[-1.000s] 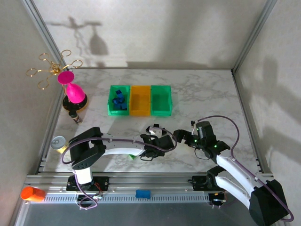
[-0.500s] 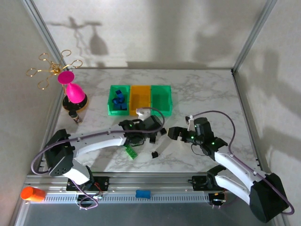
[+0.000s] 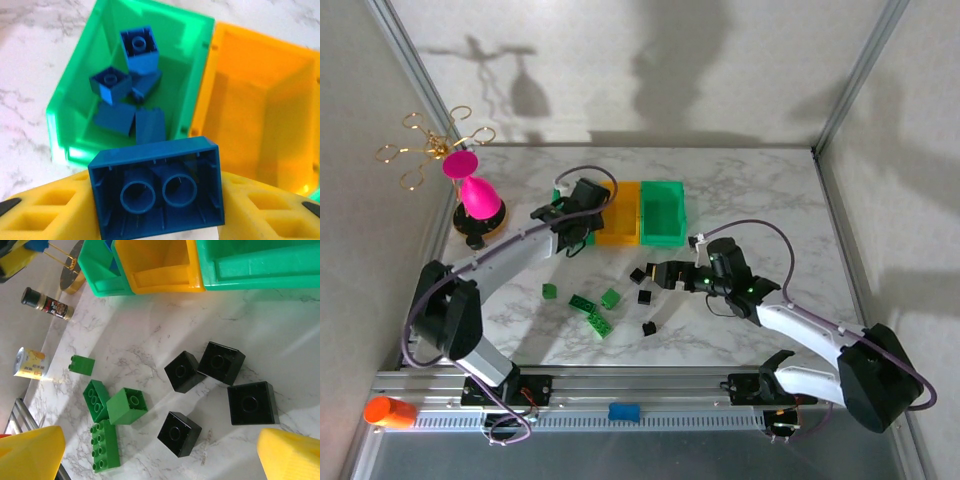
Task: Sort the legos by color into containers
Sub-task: Place the lego in the container.
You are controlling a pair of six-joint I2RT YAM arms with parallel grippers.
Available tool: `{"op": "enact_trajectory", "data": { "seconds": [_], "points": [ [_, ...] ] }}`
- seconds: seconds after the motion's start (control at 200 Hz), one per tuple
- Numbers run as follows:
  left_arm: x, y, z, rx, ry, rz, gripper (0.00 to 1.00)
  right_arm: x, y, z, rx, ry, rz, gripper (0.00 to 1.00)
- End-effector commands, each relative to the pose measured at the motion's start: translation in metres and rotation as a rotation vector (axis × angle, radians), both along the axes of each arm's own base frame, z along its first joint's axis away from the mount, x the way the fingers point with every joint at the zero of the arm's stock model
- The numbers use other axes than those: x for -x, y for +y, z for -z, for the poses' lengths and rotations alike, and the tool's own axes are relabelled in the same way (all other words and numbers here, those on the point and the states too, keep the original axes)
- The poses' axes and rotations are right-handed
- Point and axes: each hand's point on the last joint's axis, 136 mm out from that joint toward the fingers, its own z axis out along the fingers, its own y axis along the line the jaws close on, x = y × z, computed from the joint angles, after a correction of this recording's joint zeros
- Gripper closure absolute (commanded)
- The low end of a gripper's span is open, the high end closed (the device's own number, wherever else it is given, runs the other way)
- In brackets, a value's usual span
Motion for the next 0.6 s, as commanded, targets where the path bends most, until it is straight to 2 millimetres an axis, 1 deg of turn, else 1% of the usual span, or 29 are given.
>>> {"op": "enact_trajectory", "data": {
  "seconds": [0.0,0.14,0.28,0.405,0.516,0.596],
  "points": [
    [-0.026,0.007,0.016,-0.004,0.022,0.010,0.47,-0.010,0.007,-0.016,-0.016,-0.055,0.015,0.01],
    [-0.048,0.012,0.039,0.032,0.069,0.004,0.47,-0.012,0.006,-0.015,-0.009,-0.053,0.022,0.01],
    [-0.063,0.015,0.046,0.034,0.075,-0.008,0.46,-0.013,0.005,-0.013,0.003,-0.058,0.026,0.01],
    [-0.067,0.015,0.050,0.036,0.084,-0.010,0.42,-0.014,0.005,-0.012,0.010,-0.058,0.026,0.01],
    [-0.067,0.020,0.052,0.029,0.092,-0.018,0.39,-0.015,0.006,-0.013,0.012,-0.064,0.026,0.01],
    [-0.067,0.022,0.051,0.030,0.092,-0.018,0.39,-0.016,0.007,-0.015,0.014,-0.069,0.022,0.01]
  ]
}}
